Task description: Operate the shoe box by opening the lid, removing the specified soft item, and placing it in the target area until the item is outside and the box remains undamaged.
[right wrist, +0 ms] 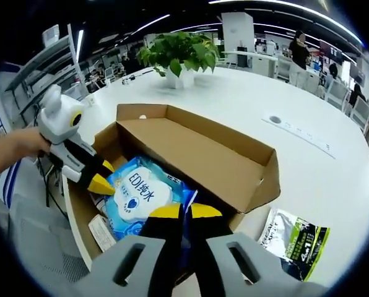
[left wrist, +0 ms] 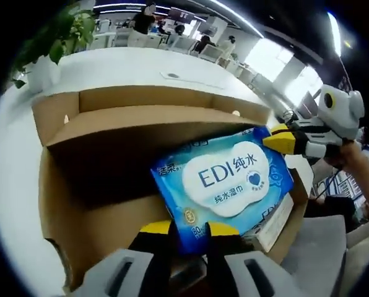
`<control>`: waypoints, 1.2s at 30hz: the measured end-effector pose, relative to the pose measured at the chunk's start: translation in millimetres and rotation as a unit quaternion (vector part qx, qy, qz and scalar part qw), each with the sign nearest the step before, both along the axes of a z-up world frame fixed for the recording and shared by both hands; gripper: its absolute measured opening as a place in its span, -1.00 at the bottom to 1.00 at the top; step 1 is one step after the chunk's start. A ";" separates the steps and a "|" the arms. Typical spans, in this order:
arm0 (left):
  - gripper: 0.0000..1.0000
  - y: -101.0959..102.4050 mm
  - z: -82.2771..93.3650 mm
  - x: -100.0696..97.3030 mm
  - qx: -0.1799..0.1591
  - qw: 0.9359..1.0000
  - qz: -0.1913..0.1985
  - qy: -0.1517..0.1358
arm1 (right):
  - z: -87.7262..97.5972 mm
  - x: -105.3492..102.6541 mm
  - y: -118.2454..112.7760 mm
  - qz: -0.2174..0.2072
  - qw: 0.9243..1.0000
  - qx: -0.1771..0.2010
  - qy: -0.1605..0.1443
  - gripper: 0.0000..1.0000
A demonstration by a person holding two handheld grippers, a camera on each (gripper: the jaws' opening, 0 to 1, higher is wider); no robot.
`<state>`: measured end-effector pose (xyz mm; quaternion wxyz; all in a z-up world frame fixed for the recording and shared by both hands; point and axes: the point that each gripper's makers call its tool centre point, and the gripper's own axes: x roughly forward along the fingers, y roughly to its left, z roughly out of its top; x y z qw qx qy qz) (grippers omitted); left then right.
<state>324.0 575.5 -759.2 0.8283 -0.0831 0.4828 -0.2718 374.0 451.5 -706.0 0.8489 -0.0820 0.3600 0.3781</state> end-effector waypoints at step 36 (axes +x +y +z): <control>-0.95 -8.3 56.4 -5.4 -0.025 0.999 0.003 -0.026 | 36.7 -1.6 -12.3 -0.040 0.996 0.068 0.035 -1.00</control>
